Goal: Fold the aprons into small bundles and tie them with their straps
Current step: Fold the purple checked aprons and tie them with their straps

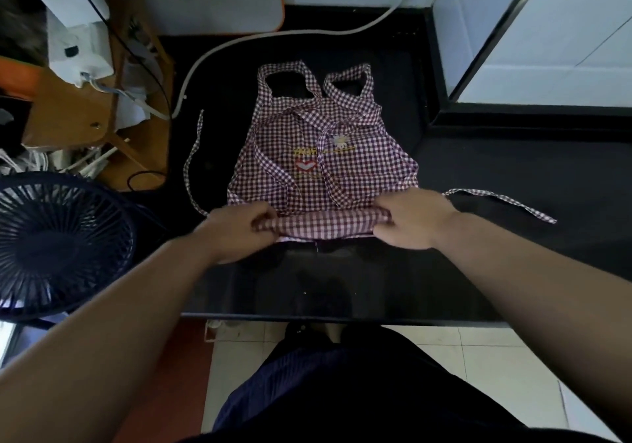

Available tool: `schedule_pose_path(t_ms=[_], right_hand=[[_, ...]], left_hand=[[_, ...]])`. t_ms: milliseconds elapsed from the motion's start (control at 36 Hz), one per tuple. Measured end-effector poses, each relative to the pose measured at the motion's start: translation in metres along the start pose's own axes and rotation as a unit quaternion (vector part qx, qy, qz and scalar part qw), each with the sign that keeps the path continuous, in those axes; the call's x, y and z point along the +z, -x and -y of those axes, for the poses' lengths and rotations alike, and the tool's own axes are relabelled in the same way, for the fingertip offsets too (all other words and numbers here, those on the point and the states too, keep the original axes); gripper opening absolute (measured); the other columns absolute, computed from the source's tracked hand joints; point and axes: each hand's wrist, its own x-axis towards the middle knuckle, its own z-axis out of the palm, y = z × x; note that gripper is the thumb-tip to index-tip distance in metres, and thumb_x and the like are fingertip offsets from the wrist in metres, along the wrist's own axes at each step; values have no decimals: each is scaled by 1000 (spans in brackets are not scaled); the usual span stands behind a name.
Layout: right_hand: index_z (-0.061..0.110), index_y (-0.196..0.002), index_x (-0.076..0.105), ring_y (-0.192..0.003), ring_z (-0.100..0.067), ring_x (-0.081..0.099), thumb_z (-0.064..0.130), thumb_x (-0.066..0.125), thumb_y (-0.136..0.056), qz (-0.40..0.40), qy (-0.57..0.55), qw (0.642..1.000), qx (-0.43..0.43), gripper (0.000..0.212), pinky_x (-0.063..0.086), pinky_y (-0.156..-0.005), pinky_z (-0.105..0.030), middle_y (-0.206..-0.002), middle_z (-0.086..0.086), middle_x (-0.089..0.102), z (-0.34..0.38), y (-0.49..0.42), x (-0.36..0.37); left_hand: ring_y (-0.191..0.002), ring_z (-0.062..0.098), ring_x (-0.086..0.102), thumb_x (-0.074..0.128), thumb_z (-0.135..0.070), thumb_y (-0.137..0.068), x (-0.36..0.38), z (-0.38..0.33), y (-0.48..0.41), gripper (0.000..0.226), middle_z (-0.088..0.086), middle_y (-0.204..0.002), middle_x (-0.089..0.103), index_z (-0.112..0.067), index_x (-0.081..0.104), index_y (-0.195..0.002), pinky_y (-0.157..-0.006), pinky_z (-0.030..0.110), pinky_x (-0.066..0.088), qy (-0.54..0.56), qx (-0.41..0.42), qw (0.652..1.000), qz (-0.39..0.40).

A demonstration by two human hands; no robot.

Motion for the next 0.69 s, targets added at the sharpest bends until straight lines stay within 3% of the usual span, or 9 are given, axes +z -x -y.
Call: schedule_pose_path(t_ms=[83,139,194,278,333,444,528,611,694], right_hand=[[23,-120,44,-100,-25,55,42,38,-94,-29,56,997,35,33,41,-97,-40,-111,-3,59,-8,-11,-11],[31,-147,22,-131,-31,38,39,35,-98,-21,124,991,56,51,23,-111,-46,-144,-8,39,-11,-19,-8],[35,-151,8,-143,-33,16,36,34,-100,-1,159,986,55,57,10,-116,-48,-157,-9,14,-10,-25,-1],[33,-152,0,-147,-30,0,45,18,-101,70,71,992,79,55,-1,-119,-45,-161,-4,-5,-5,-25,17],[33,-152,0,-147,-28,1,53,14,-100,90,23,991,93,58,1,-118,-43,-161,-3,-5,-3,-22,24],[29,-131,47,-127,-25,43,54,22,-98,8,15,996,93,49,29,-106,-43,-137,-1,45,-6,-17,18],[23,-107,58,-110,-22,54,50,29,-98,9,39,995,96,41,36,-96,-40,-115,1,57,-7,-16,19],[21,-93,59,-96,-22,58,54,36,-96,-37,-38,990,128,41,42,-87,-37,-95,1,61,-5,-21,15],[14,-80,54,-86,-25,56,58,37,-94,-105,-218,950,199,50,42,-72,-33,-84,-4,56,-6,-33,-4]], left_hand=[[-104,28,58,49,-71,-82,-15,0,-12,52,6,-106,63,-25,53,-106,-92,36,41,-80,-35,994,-60],[-120,28,48,41,-58,-94,-14,-4,-20,50,7,-127,56,-25,44,-130,-100,40,31,-214,-58,966,-129],[-134,29,31,38,-43,-98,-8,-11,-25,53,5,-149,33,-32,24,-148,-109,45,21,-296,-53,942,-146],[-144,28,15,36,-25,-98,16,-14,-31,62,3,-159,14,-32,9,-154,-116,42,11,-279,-15,956,-92],[-147,23,6,31,-30,-102,29,-14,-30,57,1,-161,10,-28,8,-154,-119,39,4,-189,-18,979,-80],[-140,19,26,33,-53,-98,34,-8,-23,51,-9,-151,36,-35,40,-144,-114,38,19,-60,-9,992,-107],[-114,18,51,50,-42,-96,34,-13,-19,30,-7,-118,60,-25,68,-113,-98,36,41,20,-6,992,-128],[-100,21,57,57,-29,-94,33,-17,-23,21,2,-109,60,-14,67,-105,-83,30,46,76,-30,979,-188],[-112,26,54,55,-34,-94,16,-21,-35,38,8,-129,52,-16,55,-127,-86,31,43,137,-92,956,-242]])
